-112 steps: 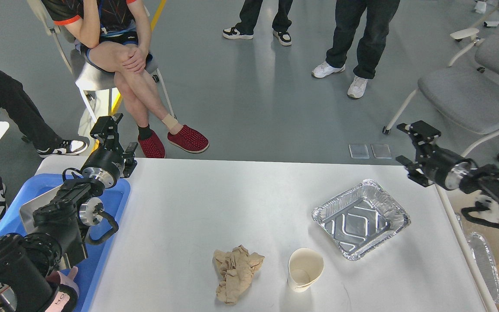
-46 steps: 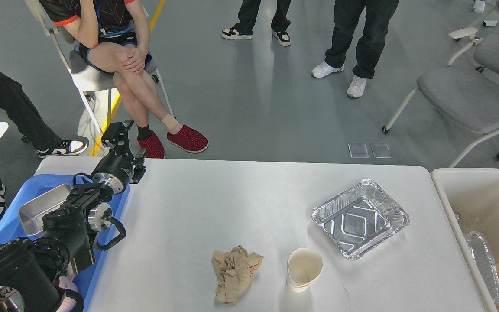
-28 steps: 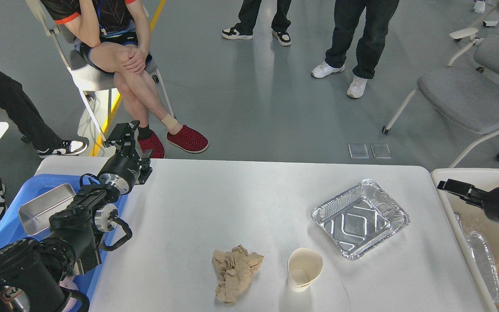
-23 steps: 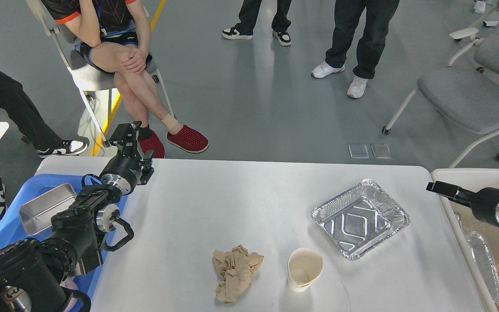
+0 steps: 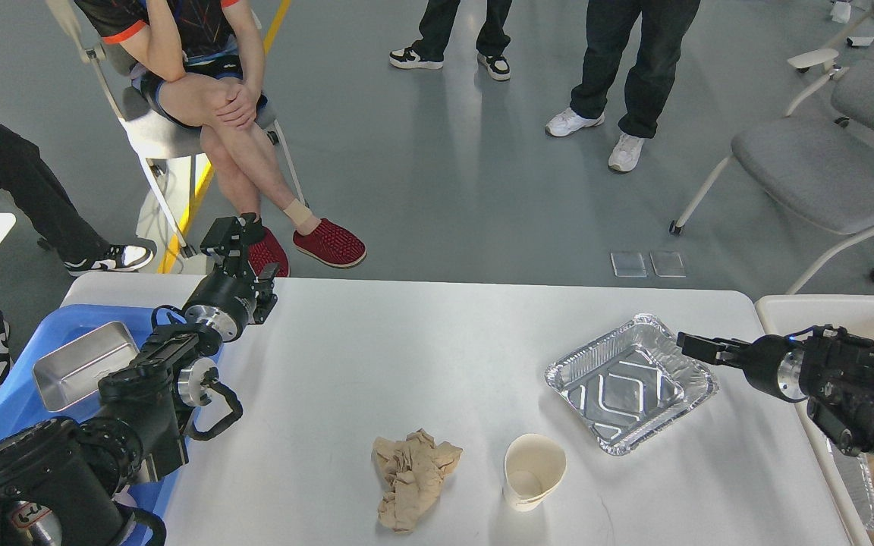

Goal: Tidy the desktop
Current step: 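Reach the right gripper toward the edge of the foil tray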

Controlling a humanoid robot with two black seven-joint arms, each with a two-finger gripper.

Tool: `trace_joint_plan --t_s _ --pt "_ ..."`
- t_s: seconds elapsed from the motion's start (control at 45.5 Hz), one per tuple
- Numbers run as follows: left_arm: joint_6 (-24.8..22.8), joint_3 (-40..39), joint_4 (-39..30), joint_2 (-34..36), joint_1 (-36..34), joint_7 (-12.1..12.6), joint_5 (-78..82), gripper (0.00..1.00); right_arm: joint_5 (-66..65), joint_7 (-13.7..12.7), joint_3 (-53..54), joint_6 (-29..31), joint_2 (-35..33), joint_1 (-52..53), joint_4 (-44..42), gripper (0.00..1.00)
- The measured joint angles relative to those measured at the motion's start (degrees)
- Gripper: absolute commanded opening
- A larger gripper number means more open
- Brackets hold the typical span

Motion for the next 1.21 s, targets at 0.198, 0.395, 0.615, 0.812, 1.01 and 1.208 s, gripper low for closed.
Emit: trace_joint_plan --t_s 0.198,0.395,0.615,0.812,1.01,1.208 --pt "0.00 0.00 0.00 -0.07 0.07 -0.38 0.00 0.97 0.03 0.02 -1.46 -0.31 2.08 0.00 -0.98 1.00" --pt "0.07 0.01 0.00 -0.08 0.13 -0.51 -0.03 0.97 0.24 0.03 -1.76 -0.37 6.46 -0.13 -6.02 0.95" --pt "0.14 0.06 0.00 -0.14 0.13 -0.52 -0.03 0.97 0.37 -0.04 -1.99 -0.37 8.72 -0.78 -9.62 0.72" --pt "0.18 0.06 0.00 -0.59 0.13 -0.52 -0.02 0.97 0.38 -0.06 -4.55 -0.45 8.89 -1.70 -9.83 0.49" --pt "0.68 0.06 0.00 -0.67 0.26 -0.52 0.01 0.97 0.71 -0.06 -6.13 -0.54 9.08 -2.31 -9.91 0.31" --pt "0.86 0.03 0.00 -0.74 0.63 -0.52 0.05 0.97 0.74 -0.12 -6.44 -0.48 9.42 -2.61 -10.10 0.01"
